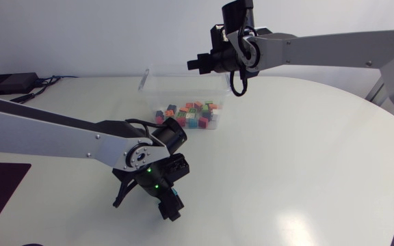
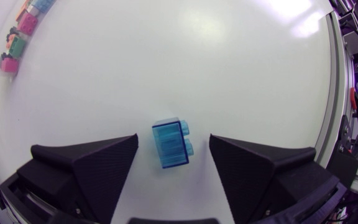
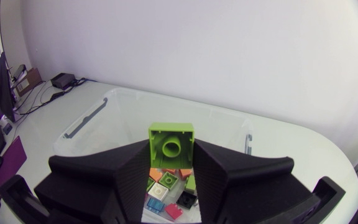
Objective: Place the duplo bricks in the container
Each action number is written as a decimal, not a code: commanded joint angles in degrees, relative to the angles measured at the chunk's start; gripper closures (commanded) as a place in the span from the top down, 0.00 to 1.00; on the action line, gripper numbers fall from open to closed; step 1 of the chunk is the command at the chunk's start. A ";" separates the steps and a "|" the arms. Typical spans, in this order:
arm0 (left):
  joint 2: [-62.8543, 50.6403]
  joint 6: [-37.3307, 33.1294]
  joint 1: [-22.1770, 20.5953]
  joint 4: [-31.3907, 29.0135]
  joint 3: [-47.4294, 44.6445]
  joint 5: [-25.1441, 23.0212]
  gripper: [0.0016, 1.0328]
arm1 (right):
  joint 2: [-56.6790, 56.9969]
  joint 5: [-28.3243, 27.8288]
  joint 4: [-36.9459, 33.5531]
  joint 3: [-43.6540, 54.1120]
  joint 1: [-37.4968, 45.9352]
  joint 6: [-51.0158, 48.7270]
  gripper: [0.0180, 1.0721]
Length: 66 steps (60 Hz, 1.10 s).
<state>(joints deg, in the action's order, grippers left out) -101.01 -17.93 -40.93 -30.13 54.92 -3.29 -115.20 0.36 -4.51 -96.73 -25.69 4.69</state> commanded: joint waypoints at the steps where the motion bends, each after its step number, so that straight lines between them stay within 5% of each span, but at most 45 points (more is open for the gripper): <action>1: -1.29 2.03 -0.38 -0.72 0.98 0.30 0.36 | -2.31 0.61 0.03 -2.15 0.56 -0.03 0.18; 15: 2.49 1.50 1.11 -1.95 0.28 0.30 0.31 | -4.42 0.61 0.12 -4.17 0.64 0.23 0.19; 19: 4.86 1.41 1.55 -2.92 -0.16 0.30 0.30 | -4.86 0.61 0.03 -4.79 0.47 0.23 0.26; 22: 6.62 1.15 1.99 -3.53 -0.16 0.30 0.30 | -5.30 0.69 -0.67 -5.49 0.29 0.23 0.38; 27: 10.40 0.71 3.22 -4.50 0.54 0.39 0.30 | -6.62 1.75 -2.69 -7.25 -0.15 0.15 0.82; 31: 13.03 0.36 4.19 -5.03 1.95 0.39 0.30 | -6.88 1.75 -3.92 -7.86 -0.23 0.06 0.94; 53: 13.65 0.18 3.84 -9.68 8.01 0.30 0.32 | 4.63 1.22 -4.98 3.21 1.61 -0.82 0.95; 58: 12.33 0.79 3.22 -11.09 7.05 0.30 0.60 | 8.59 1.13 -5.07 7.61 2.14 -0.82 0.95; 60: 11.63 0.79 2.87 -11.79 6.17 0.30 0.79 | 10.52 0.87 -5.07 9.63 2.23 -0.82 0.95; 66: 10.31 0.79 1.90 -11.97 4.50 0.30 0.88 | 15.18 0.25 -5.24 15.17 2.23 -1.35 0.95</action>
<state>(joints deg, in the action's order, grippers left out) -88.71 -17.93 -38.13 -41.12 61.82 -2.90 -103.68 1.19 -9.19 -86.19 -23.53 4.23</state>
